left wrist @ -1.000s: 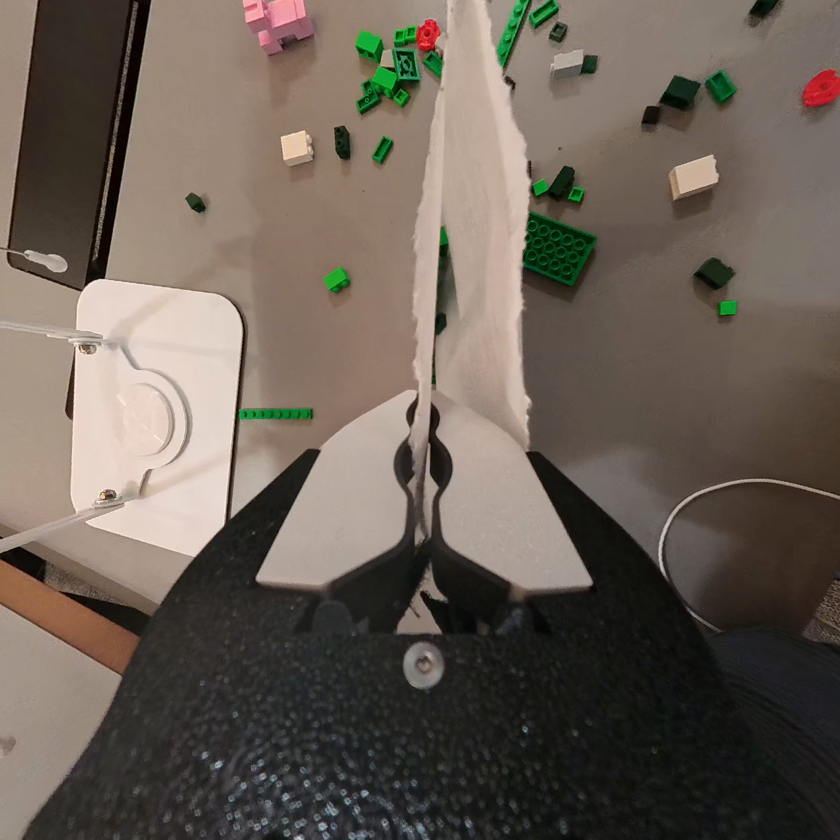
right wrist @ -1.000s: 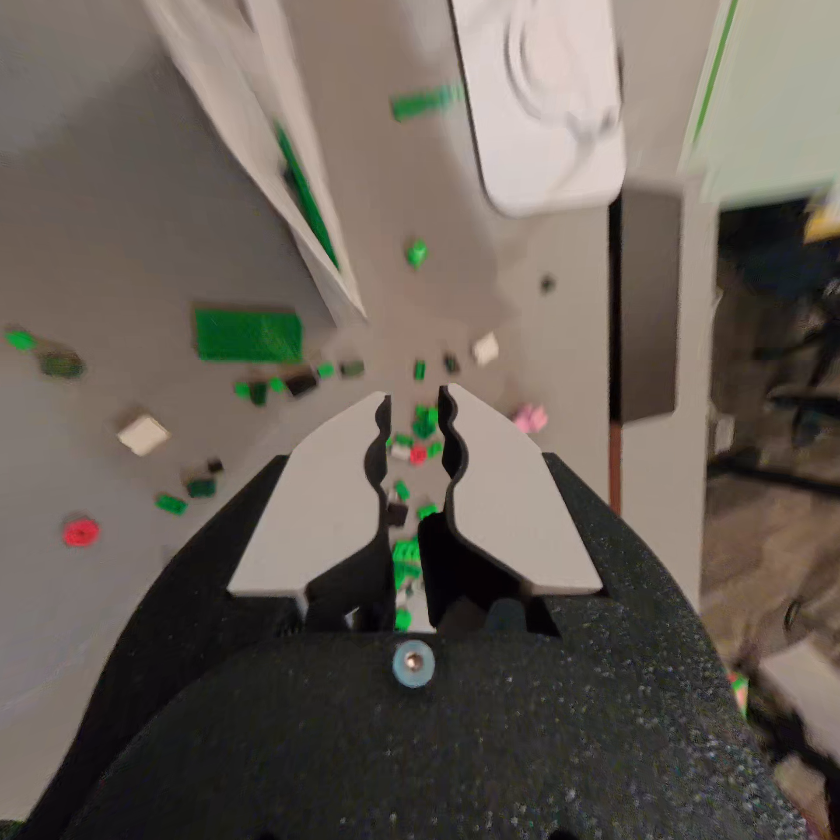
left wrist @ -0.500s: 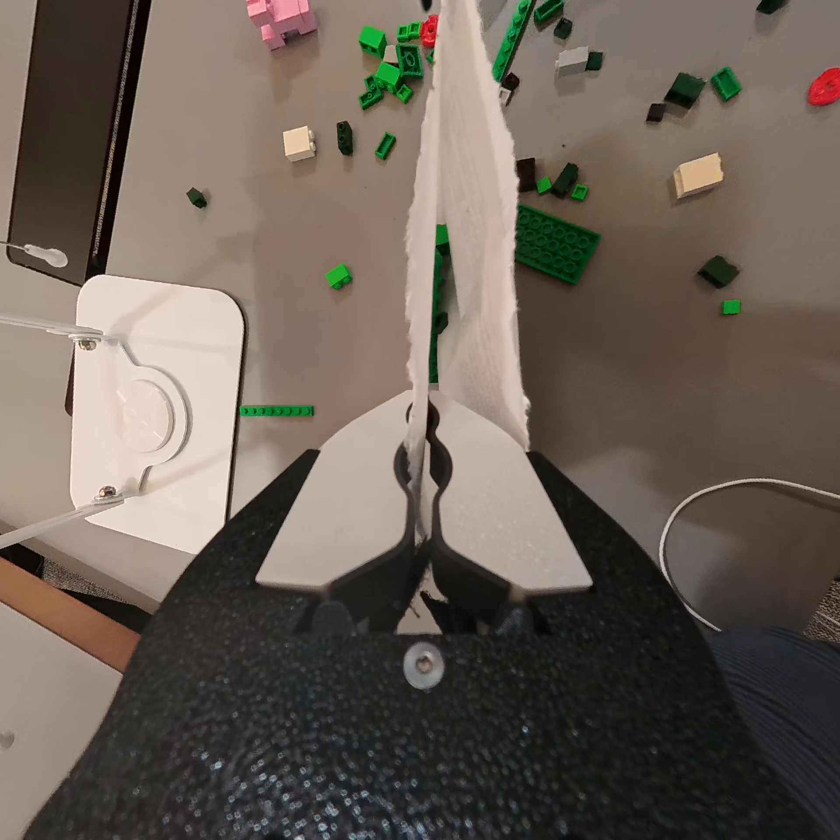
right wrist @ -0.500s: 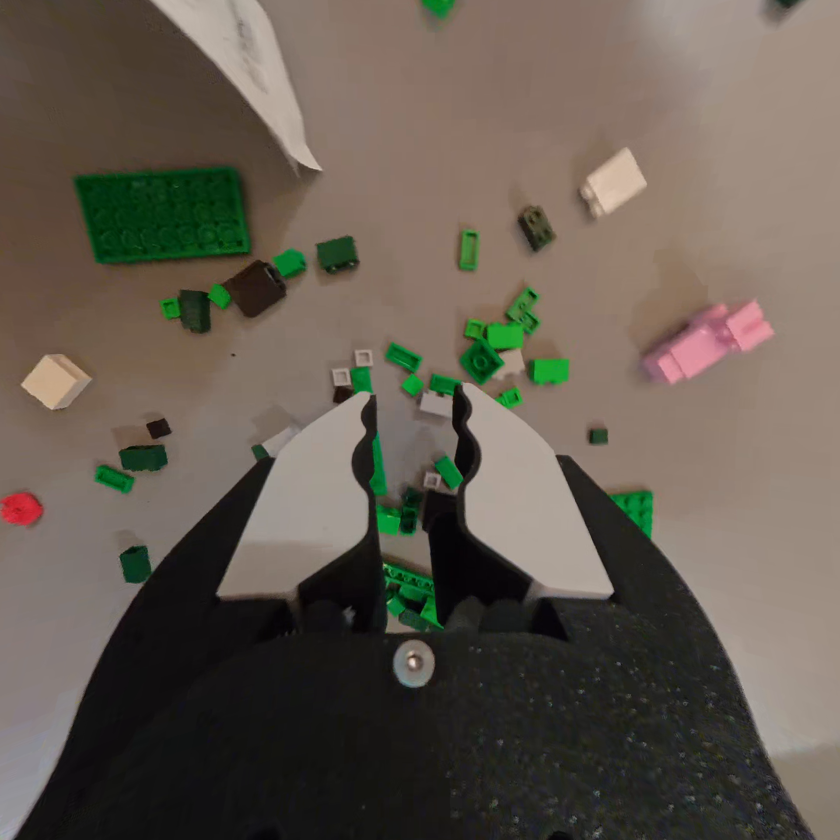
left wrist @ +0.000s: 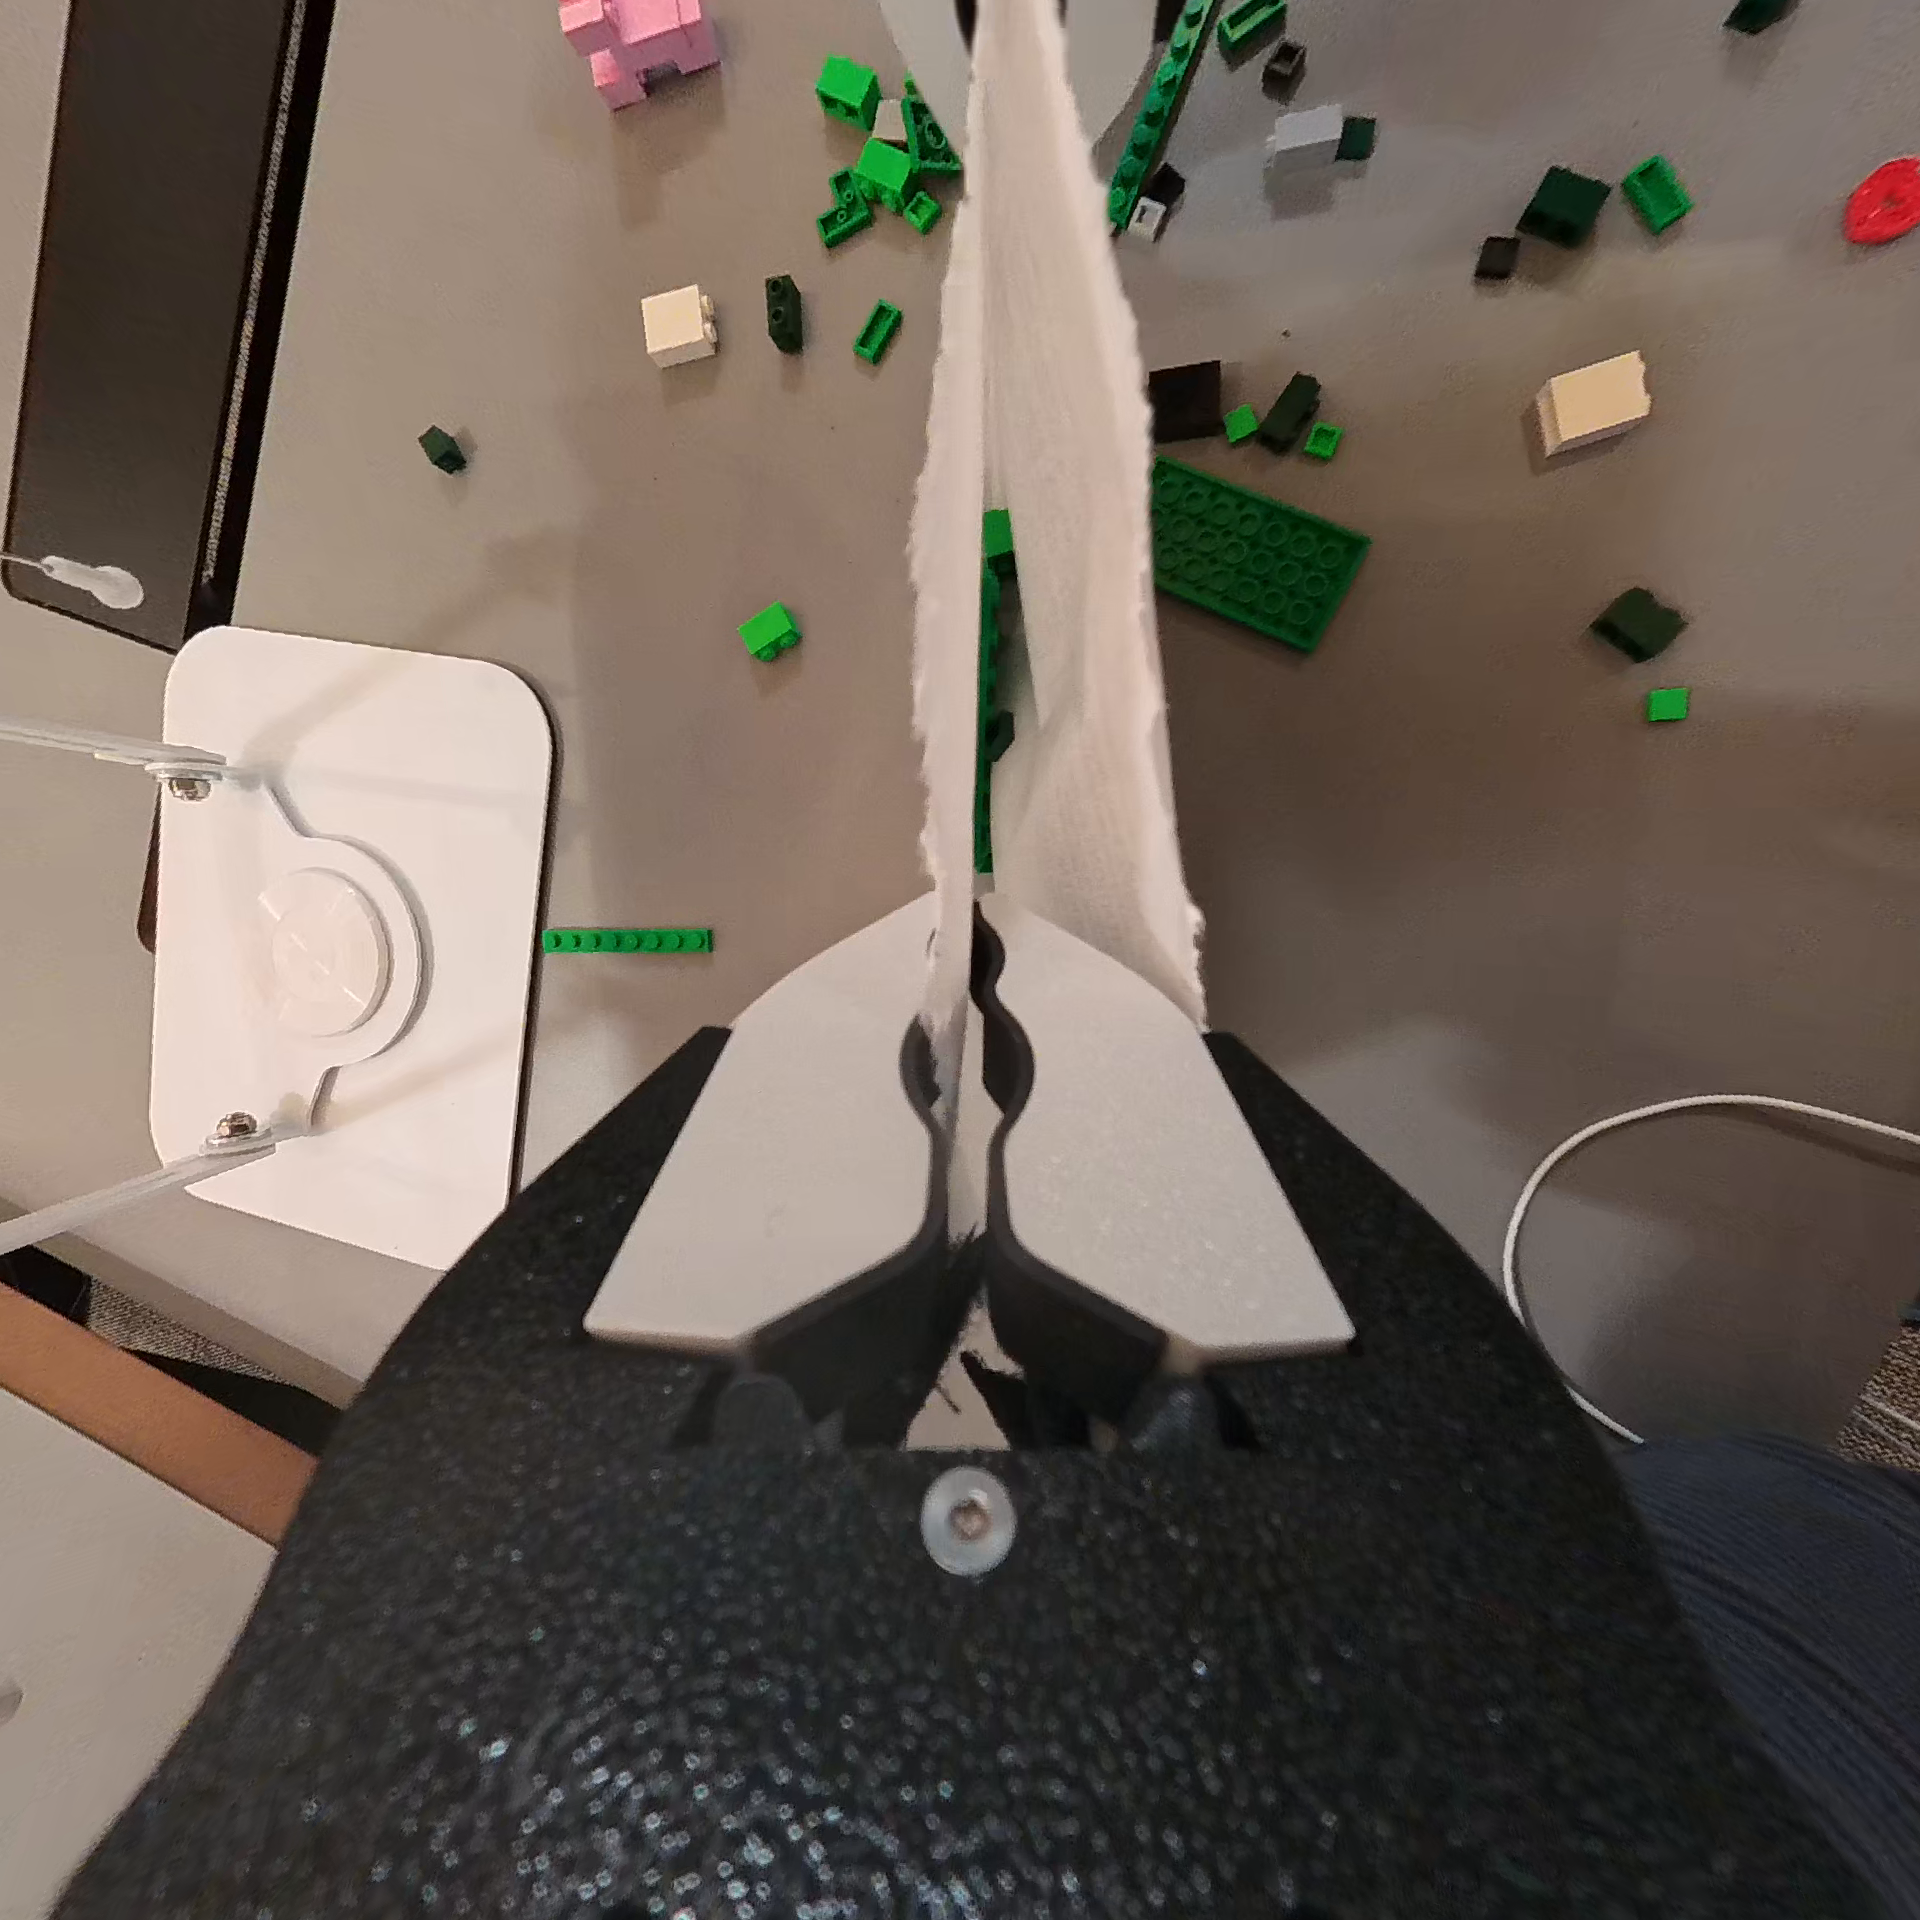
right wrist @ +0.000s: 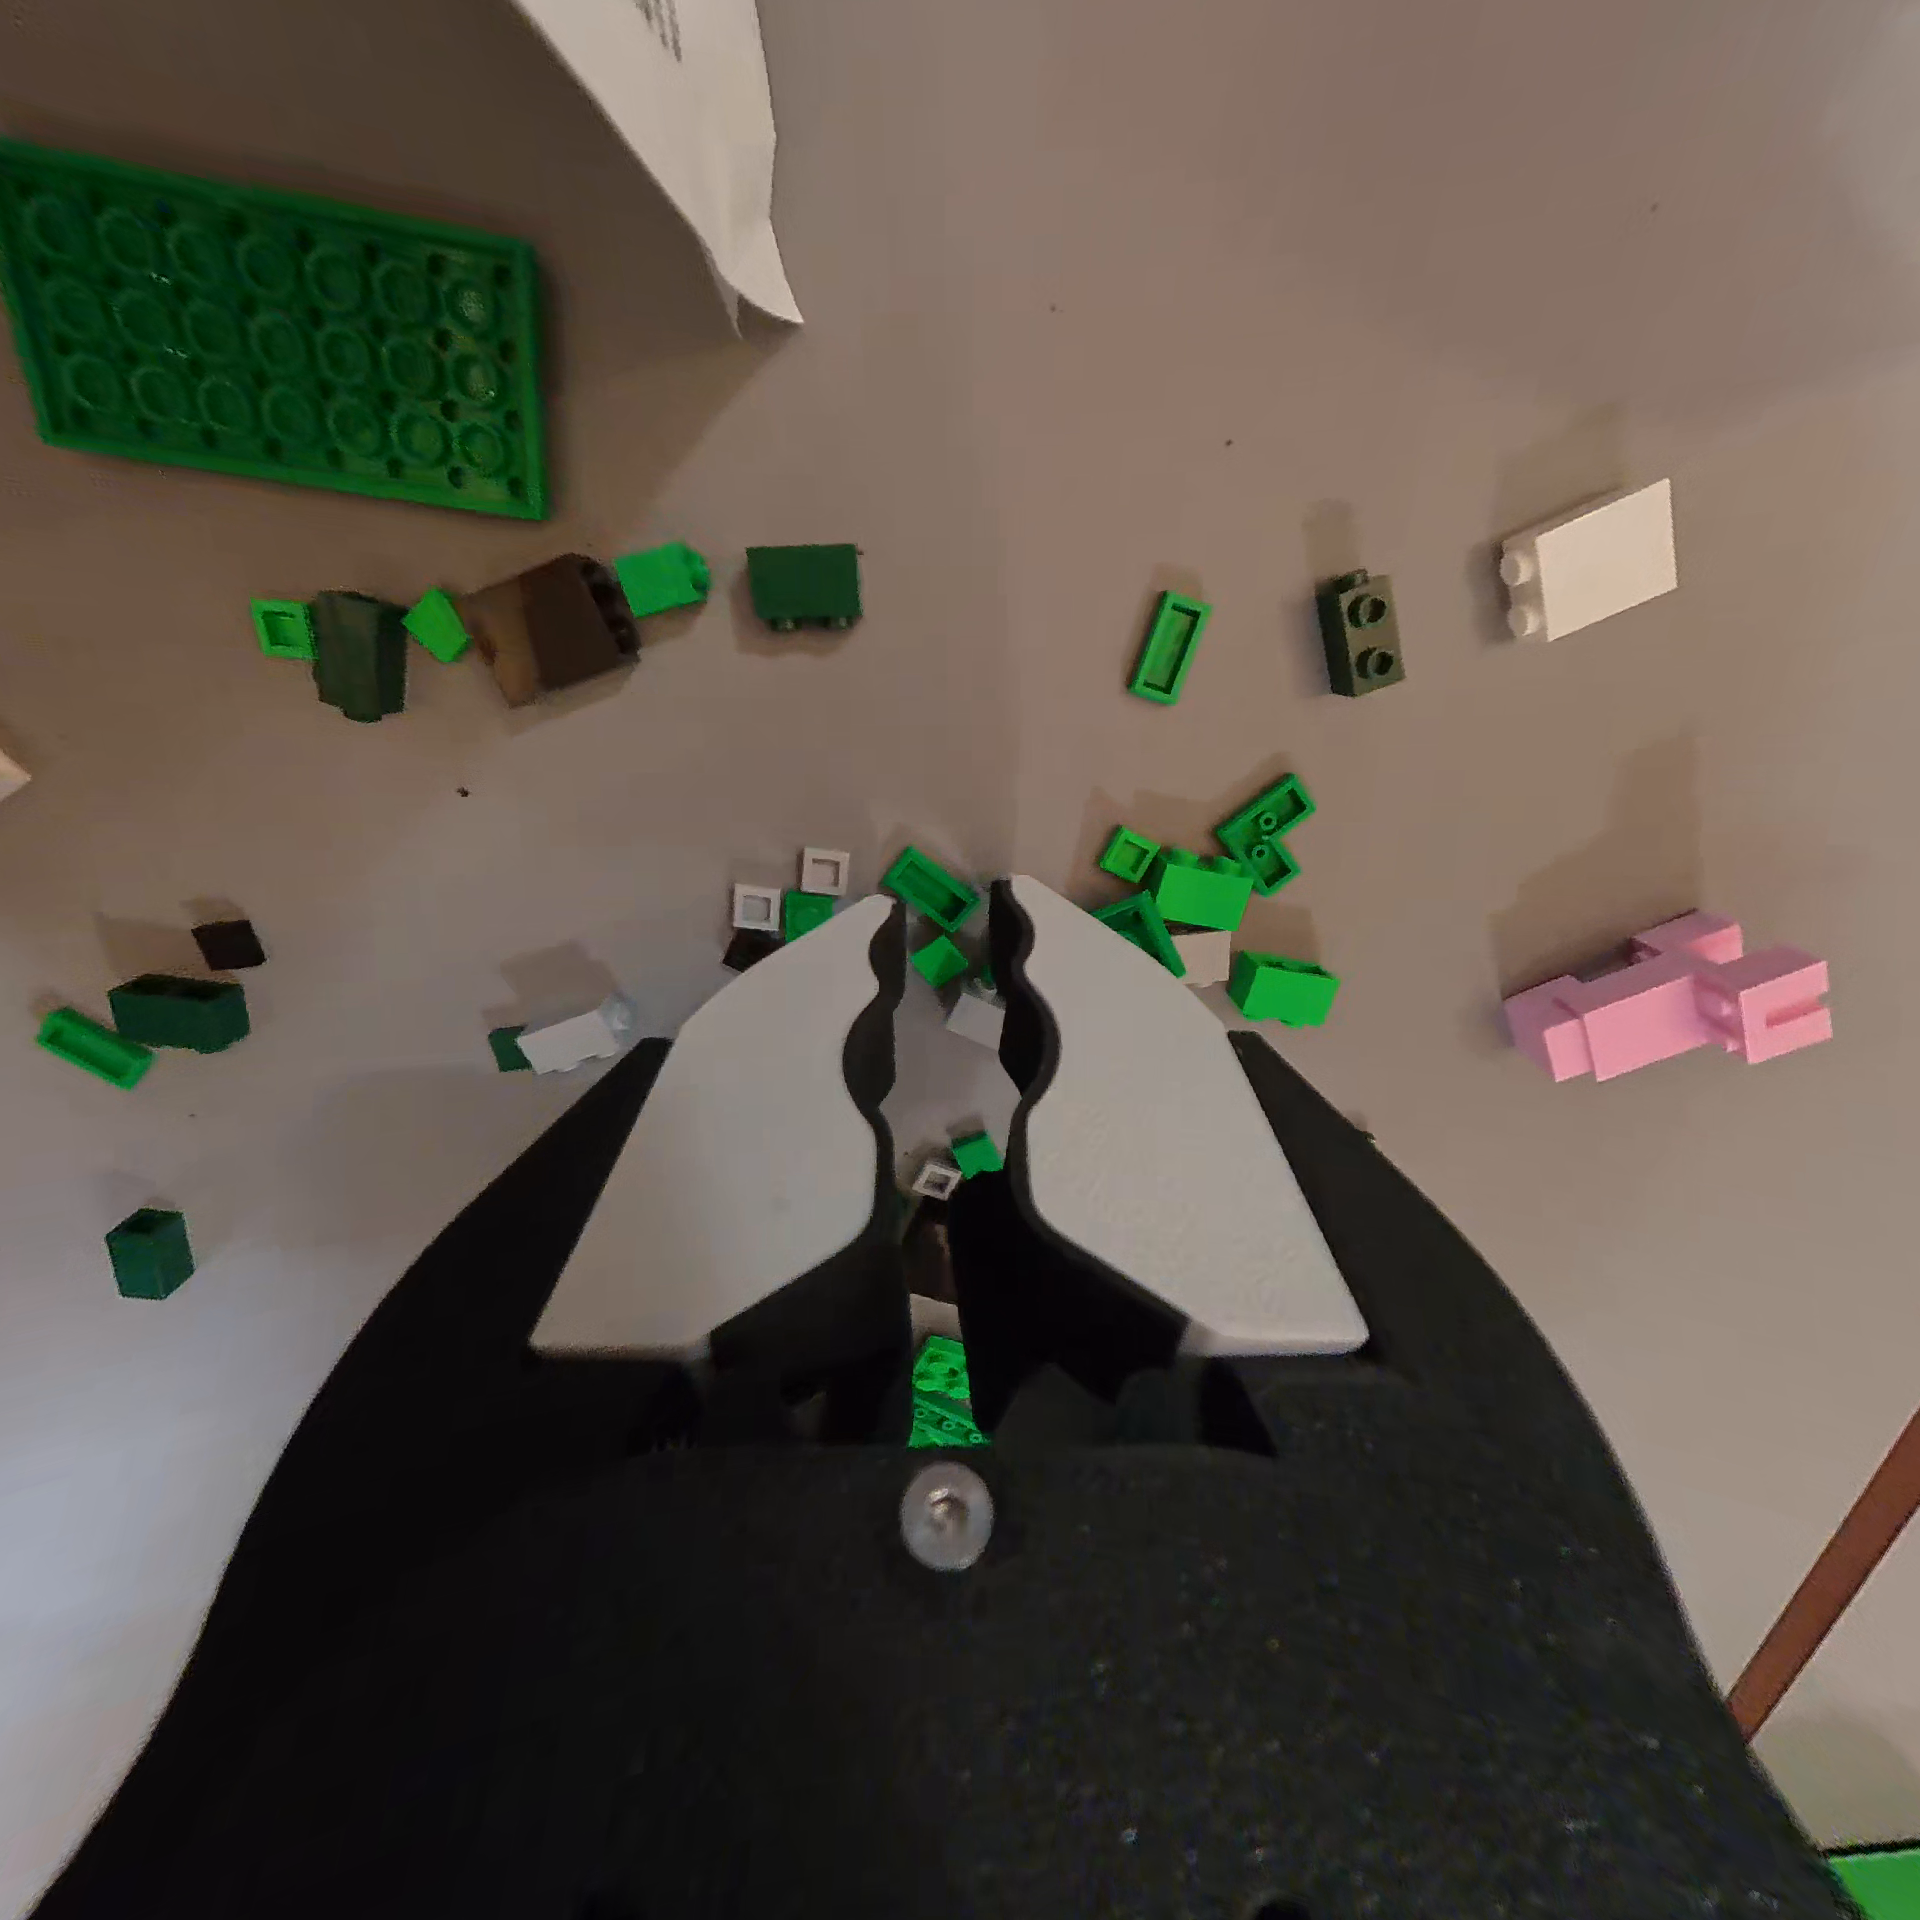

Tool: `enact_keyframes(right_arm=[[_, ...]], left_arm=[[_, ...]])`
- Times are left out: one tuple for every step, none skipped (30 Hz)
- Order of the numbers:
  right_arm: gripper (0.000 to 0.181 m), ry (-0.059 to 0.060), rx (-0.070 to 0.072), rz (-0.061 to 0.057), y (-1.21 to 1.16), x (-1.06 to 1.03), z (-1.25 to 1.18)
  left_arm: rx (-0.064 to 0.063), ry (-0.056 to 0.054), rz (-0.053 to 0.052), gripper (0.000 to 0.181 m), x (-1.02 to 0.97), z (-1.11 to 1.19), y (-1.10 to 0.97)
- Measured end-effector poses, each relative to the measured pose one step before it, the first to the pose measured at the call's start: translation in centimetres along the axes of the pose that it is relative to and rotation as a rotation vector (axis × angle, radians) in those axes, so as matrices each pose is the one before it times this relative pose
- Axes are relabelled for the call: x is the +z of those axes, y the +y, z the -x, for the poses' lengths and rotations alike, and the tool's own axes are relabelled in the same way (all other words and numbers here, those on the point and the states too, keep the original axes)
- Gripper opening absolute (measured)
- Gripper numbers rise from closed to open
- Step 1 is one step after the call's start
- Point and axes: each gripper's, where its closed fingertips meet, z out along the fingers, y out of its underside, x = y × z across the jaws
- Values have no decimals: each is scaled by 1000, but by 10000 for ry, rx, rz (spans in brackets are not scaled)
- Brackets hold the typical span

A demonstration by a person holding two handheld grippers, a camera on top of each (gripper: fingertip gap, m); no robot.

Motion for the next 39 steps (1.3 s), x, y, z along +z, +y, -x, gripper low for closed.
enact_keyframes(right_arm=[[14,-99,20,71,50,43,21],[13,-105,14,14,-28,21,52],[9,-110,-10,-2,-36,27,113],[9,-11,2,16,15,10,6],[9,34,-7,10,9,-7,0],[9,82,-21,-20,-7,-52,-29],[9,106,2,-99,-86,-185,-14],[8,102,44,-195,-216,-396,33],[8,158,70,-256,-312,-654,14],[8,253,65,-283,-397,-947,-41],[8,346,31,-337,-556,-1247,-90],[8,434,-13,-427,-801,-1519,-141],[8,477,-21,-518,-1105,-1742,-157],[8,463,53,-561,-1378,-1783,-142],[8,358,146,-451,-1450,-1671,-43],[8,265,68,-346,-1459,-1458,120],[8,200,-141,-431,-1665,-1207,338],[8,134,-246,-513,-1886,-879,509],[7,12,-308,-431,-1868,-489,706],[7,10,-368,-232,-1594,-89,703],[8,141,-403,-62,-1317,220,492],[8,134,-425,47,-1076,456,446],[8,78,-400,138,-854,634,462],[8,97,-367,211,-628,696,338],[8,160,-333,256,-446,668,158],[8,148,-295,327,-190,613,60],[8,69,-239,345,-30,547,79],[8,-37,-189,239,-60,483,172],[8,-40,-115,156,-61,391,104],[8,-80,-78,168,45,329,131],[9,-20,-58,138,76,235,49],[9,35,-44,67,28,115,-37],[9,-4,-11,39,20,27,9],[10,-36,19,-1,-15,-38,32],[11,-28,29,-34,-37,-65,14],[13,-24,36,-27,-12,-50,-4],[15,-25,44,-17,7,-29,-4],[15,0,22,-22,32,-53,-12],[15,-8,14,-32,77,-118,24]], left_arm=[[3,0,-7,0,-4,4,-13],[0,3,1,0,8,-6,6],[2,0,7,0,-5,2,9],[5,2,0,0,9,-1,4],[0,2,-5,0,-5,-1,-10],[-2,-2,-6,0,4,1,-8],[-2,3,1,0,2,3,-1],[-3,0,1,0,-5,2,10],[0,2,-5,0,-9,-10,-8],[7,2,-13,0,-12,-3,-23],[2,2,-11,0,-8,-16,-13],[2,-3,3,0,1,1,-4],[6,-4,6,0,-1,-7,-7],[-5,8,1,0,10,-14,-19],[0,10,-7,0,0,-14,-22],[-4,2,-1,0,8,-13,-19],[-3,-2,0,0,-12,-7,-1],[6,-3,-4,0,3,-5,-12],[-6,-4,6,0,15,-1,-8],[-2,-8,4,0,11,18,-17],[10,-5,-2,0,14,-6,-12],[8,-1,1,0,10,-4,-24],[10,-15,0,0,7,6,-23],[15,-19,0,0,7,14,-23],[10,-7,-5,0,-2,1,-26],[4,-9,-1,0,-6,10,9],[1,-12,7,0,-17,9,7],[2,-2,5,0,-14,-10,20],[6,0,3,0,-6,-17,0],[12,-2,5,0,-16,-22,-7],[18,2,2,0,-2,-28,-16],[18,-1,12,0,0,-26,3],[14,2,2,0,-1,-18,-10],[1,4,-6,0,-1,-6,-21],[-4,-2,-6,0,-8,5,-4],[3,0,3,0,-2,2,3],[-1,-3,4,0,3,6,18],[-7,-2,-5,0,-5,12,-4],[-3,9,-15,0,-14,-14,-17]])
